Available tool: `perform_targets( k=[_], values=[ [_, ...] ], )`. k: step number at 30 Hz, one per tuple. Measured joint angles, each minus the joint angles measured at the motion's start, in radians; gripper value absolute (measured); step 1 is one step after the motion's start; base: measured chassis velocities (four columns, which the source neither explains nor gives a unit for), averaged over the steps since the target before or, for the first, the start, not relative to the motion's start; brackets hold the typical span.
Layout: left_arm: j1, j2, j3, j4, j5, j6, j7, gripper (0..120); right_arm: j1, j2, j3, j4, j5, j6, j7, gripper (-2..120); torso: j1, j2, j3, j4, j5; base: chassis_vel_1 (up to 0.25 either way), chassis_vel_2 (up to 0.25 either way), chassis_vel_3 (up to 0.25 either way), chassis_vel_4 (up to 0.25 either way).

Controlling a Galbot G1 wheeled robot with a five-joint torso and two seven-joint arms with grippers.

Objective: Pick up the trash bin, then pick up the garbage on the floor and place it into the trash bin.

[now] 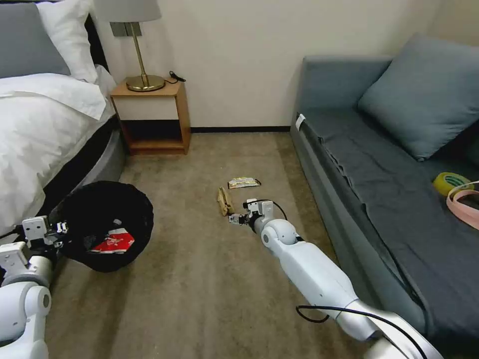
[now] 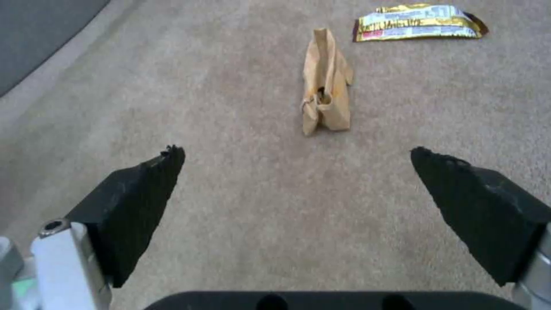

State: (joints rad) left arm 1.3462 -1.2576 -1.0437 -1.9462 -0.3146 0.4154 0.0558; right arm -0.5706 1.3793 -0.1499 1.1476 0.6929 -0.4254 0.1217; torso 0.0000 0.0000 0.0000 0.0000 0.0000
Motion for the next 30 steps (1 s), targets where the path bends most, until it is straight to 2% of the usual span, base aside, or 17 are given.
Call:
perform_targets(
  k=[10,14,30],
  values=[
    [0.009,-0.005,-0.005,-0.005,0.005,-0.004,0.009,4,-0.011,-0.008,0.005,0.019,-0.004,0.001,0.0,100,0.0,0.0,0.0,0.0,-0.0001,-0.026,0.029,0.021,-0.029],
    [0.003,-0.006,-0.003,-0.008,0.02,-0.002,0.035,4,-0.013,-0.009,0.008,0.02,-0.004,0.002,-0.001,100,0.0,0.0,0.0,0.0,0.0,0.0,0.0,0.0,0.0],
    [-0.003,0.013,-0.01,0.018,0.036,-0.001,0.079,4,-0.012,-0.004,-0.004,-0.008,-0.015,0.011,-0.017,100,0.0,0.0,0.0,-0.0001,-0.0001,-0.078,0.07,0.079,-0.081]
  ],
)
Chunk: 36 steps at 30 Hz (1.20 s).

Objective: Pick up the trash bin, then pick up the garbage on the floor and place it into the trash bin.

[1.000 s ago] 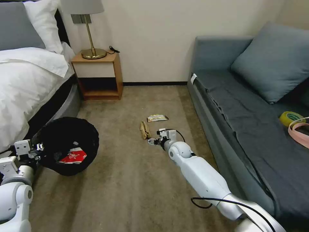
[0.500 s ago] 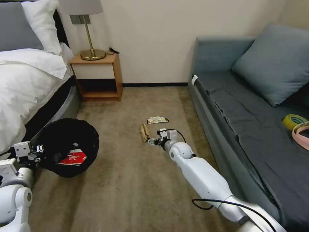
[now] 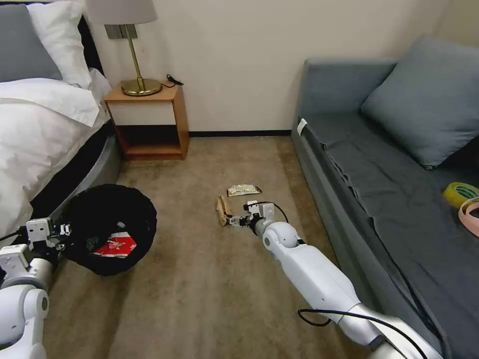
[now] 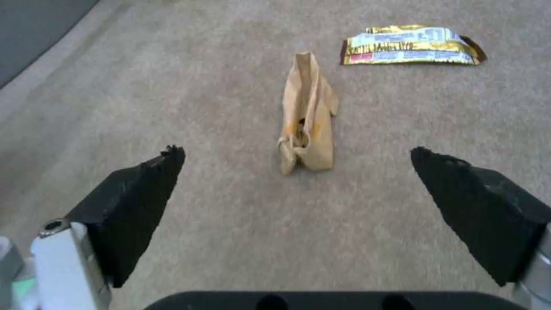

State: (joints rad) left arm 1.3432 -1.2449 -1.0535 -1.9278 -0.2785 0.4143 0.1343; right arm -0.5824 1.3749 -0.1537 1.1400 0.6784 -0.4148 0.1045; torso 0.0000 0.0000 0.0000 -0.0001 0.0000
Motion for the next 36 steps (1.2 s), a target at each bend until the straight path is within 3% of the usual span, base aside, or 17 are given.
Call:
perform_targets(
  k=[36],
  values=[
    [-0.062,0.015,0.034,0.056,0.032,-0.011,0.025,4,0.038,0.012,-0.041,-0.073,-0.001,0.009,-0.047,100,0.0,0.0,0.0,0.0001,0.0001,-0.091,0.094,0.095,-0.092]
  ],
)
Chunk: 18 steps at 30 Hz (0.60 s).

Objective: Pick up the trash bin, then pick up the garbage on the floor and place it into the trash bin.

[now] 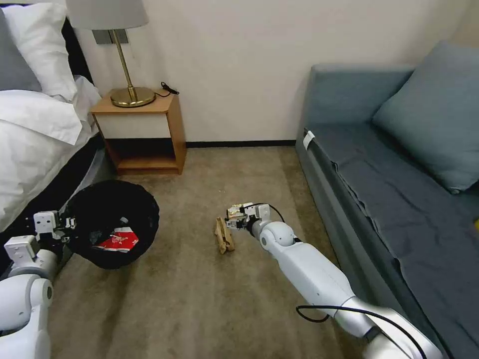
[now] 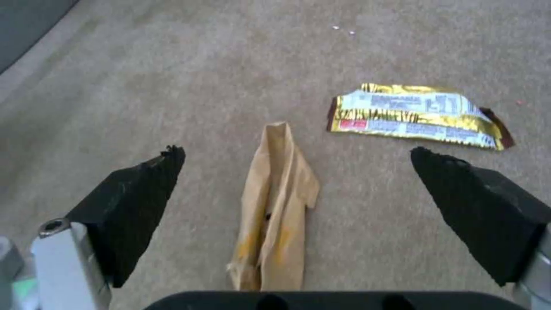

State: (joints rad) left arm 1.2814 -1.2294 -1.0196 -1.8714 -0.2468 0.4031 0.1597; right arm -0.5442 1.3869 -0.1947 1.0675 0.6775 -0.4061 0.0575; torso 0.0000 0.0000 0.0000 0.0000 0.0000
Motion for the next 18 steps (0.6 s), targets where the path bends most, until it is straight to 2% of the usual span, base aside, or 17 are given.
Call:
perform_targets(
  k=[18],
  values=[
    [-0.012,-0.007,0.003,0.021,0.018,-0.006,0.027,4,-0.001,-0.009,-0.014,0.0,-0.013,-0.003,-0.016,100,0.0,0.0,0.0,-0.0001,0.0,-0.11,0.113,0.115,-0.111]
  ],
)
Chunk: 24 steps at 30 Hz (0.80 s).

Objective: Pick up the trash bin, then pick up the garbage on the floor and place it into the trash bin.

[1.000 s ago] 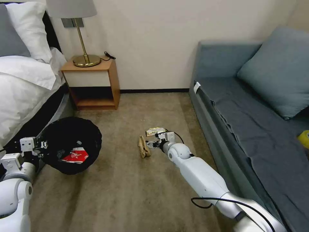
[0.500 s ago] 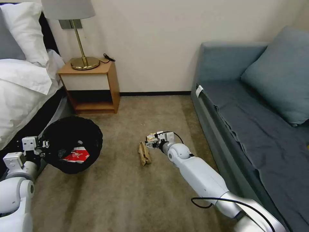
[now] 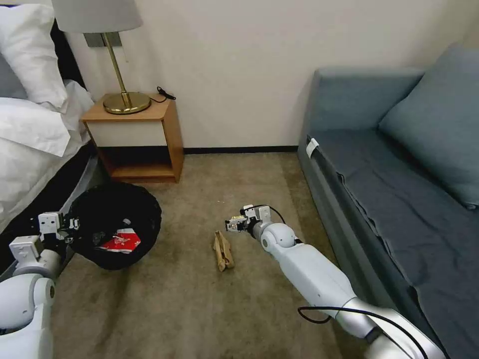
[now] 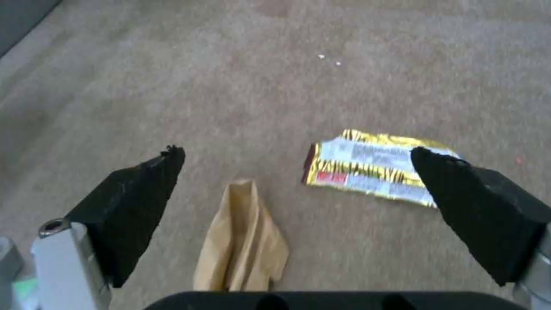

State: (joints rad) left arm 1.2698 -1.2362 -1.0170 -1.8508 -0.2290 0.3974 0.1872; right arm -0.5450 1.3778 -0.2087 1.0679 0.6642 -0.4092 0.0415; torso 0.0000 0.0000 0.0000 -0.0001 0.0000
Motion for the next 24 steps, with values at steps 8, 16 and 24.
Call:
perform_targets(
  k=[8,16,24],
  values=[
    [-0.018,0.003,0.002,0.021,0.01,-0.003,0.007,4,0.011,0.0,-0.015,-0.009,-0.001,-0.001,-0.017,100,0.0,0.0,0.0,0.0001,-0.0001,-0.116,0.112,0.121,-0.116],
    [-0.044,0.005,0.02,0.037,0.023,0.0,0.013,4,0.007,-0.006,-0.021,-0.011,-0.013,-0.001,-0.034,100,0.0,0.0,0.0,0.0001,0.0,-0.125,0.122,0.129,-0.121],
    [-0.054,0.003,0.029,0.045,0.03,0.002,0.021,4,-0.007,-0.013,-0.029,0.001,-0.043,-0.003,-0.067,100,0.0,0.0,0.0,-0.0001,0.0,-0.116,0.112,0.111,-0.114]
  ],
)
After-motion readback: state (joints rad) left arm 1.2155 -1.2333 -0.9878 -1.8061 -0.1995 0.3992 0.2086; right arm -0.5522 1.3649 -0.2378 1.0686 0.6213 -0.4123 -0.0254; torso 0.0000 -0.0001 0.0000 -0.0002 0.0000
